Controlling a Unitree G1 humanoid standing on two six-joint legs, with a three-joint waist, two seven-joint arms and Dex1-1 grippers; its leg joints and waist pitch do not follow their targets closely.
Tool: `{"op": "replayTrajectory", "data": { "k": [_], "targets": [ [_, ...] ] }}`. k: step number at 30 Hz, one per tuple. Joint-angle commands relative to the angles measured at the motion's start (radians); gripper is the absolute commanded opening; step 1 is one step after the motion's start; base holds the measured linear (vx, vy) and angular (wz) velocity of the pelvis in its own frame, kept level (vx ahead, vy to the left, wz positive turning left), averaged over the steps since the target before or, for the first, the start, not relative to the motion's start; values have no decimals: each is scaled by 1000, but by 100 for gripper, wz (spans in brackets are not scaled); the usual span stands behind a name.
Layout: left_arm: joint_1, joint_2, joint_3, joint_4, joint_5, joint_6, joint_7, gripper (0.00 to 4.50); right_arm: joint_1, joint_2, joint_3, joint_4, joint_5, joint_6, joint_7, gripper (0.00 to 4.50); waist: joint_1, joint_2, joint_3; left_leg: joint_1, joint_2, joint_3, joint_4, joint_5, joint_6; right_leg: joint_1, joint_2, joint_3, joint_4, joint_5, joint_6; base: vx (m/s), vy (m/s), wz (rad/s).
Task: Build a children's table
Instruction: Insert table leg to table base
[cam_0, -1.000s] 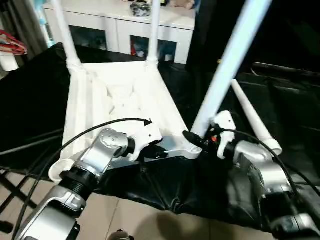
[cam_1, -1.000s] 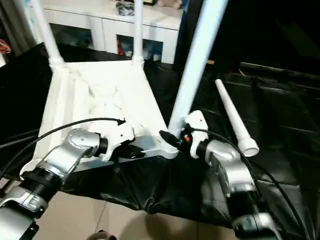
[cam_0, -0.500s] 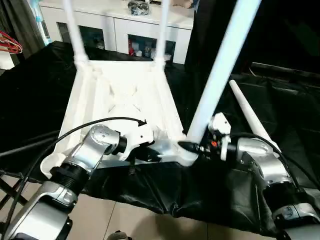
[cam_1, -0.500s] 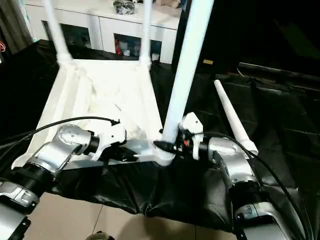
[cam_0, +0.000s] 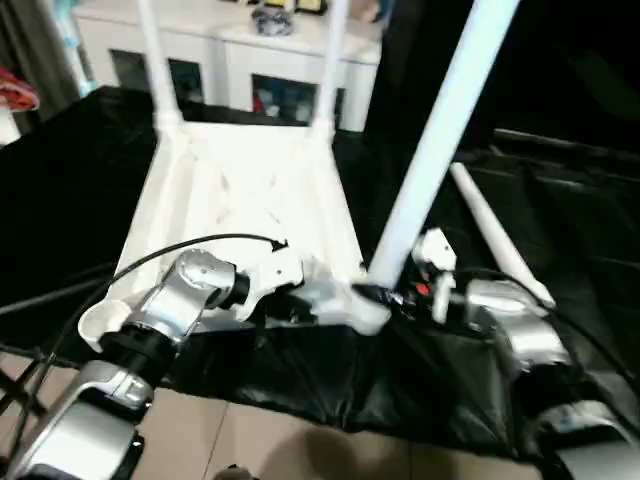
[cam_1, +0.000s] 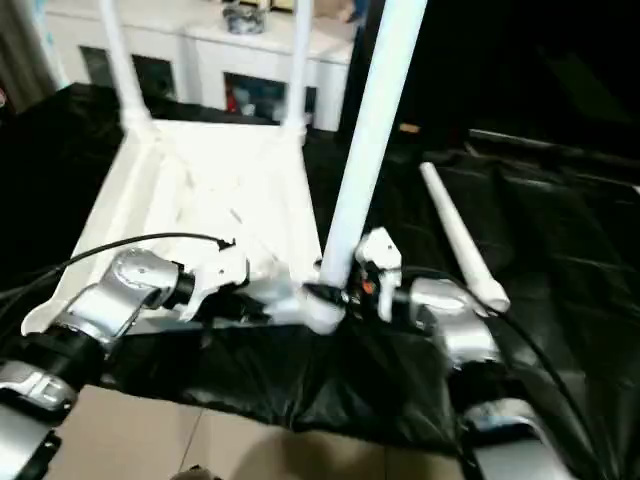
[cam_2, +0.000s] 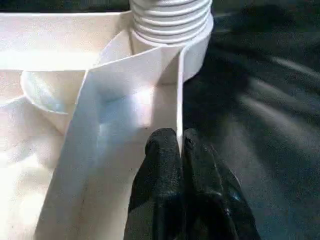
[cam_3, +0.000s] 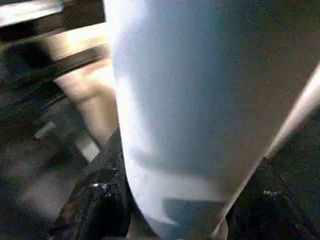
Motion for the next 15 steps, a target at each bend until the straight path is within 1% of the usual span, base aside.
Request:
{"op": "replayTrajectory", "data": {
  "k": [1, 2, 3, 4, 5, 6, 7, 8, 9, 10, 11, 12, 15],
  "targets": [
    [-36, -38, 36, -41, 6, 59, 103, 0, 4, 26, -12, 102, -31, 62, -130, 193, -19, 22, -37, 32, 57, -55, -99, -641, -114, -6, -86, 32, -108, -539, -129, -59, 31, -16],
    [-35, -72, 55, -67, 8, 118, 170, 0, -13, 44, -21, 126, -33, 69, -192, 193, -22, 27, -37, 29, 58, -57, -103, -647, -121, -2, -85, 29, -103, -514, -137, -40, 41, -18],
    [-34, -95, 69, -85, 7, 160, 216, 0, -25, 56, -27, 144, -34, 72, -231, 193, -31, 25, -36, 27, 56, -60, -107, -664, -130, -1, -81, 22, -100, -491, -143, -28, 40, -19],
    [-32, -135, 85, -106, 6, 202, 279, 0, -43, 76, -35, 173, -35, 81, -289, 193, -36, 22, -35, 33, 54, -56, -102, -664, -127, -7, -83, 23, -105, -484, -150, -28, 40, -19],
    [-30, -158, 92, -118, 5, 222, 311, 0, -52, 85, -39, 186, -35, 86, -316, 193, -35, 16, -35, 33, 49, -52, -96, -636, -110, -8, -88, 26, -112, -502, -148, 0, 0, 0],
    [-26, -188, 91, -131, 7, 236, 337, 0, -67, 104, -43, 213, -31, 100, -345, 193, -34, 13, -36, 31, 46, -51, -92, -612, -97, -8, -92, 27, -116, -514, -145, 0, 0, 0],
    [-26, -190, 91, -132, 8, 237, 339, 0, -69, 106, -44, 215, -30, 102, -347, 193, -35, 12, -36, 20, 46, -52, -93, -564, -80, 0, -96, 28, -115, -508, -141, 0, 0, 0],
    [-22, -212, 75, -137, 13, 233, 342, 0, -82, 125, -46, 236, -25, 129, -365, 193, -34, 14, -37, 16, 45, -52, -95, -543, -73, 3, -95, 28, -115, -496, -138, 0, 0, 0],
    [-19, -220, 68, -141, 15, 237, 340, 0, -89, 134, -49, 248, -28, 137, -377, 193, -35, 15, -38, 14, 47, -50, -97, -521, -65, 0, -91, 31, -113, -460, -142, 0, 0, 0],
    [-17, -224, 61, -142, 19, 237, 339, 0, -95, 140, -47, 257, -35, 143, -377, 193, -32, 22, -39, 18, 47, -47, -96, -515, -64, -4, -89, 33, -109, -424, -153, 0, 0, 0],
    [-17, -226, 53, -143, 24, 238, 339, 0, -100, 146, -46, 266, -42, 145, -377, 193, -33, 20, -38, 18, 46, -45, -96, -516, -63, -5, -87, 34, -110, -412, -155, 0, 0, 0],
    [-18, -225, 47, -142, 28, 239, 339, 0, -104, 151, -46, 272, -47, 143, -380, 193, -31, 18, -37, 20, 45, -43, -95, -517, -59, -7, -86, 35, -109, -400, -160, 0, 0, 0],
    [-18, -216, 45, -149, 29, 244, 334, 0, -111, 154, -40, 275, -53, 150, -367, 193, -29, 17, -38, 20, 45, -41, -95, -505, -52, -6, -86, 35, -108, -390, -162, 0, 0, 0]
  ]
}}
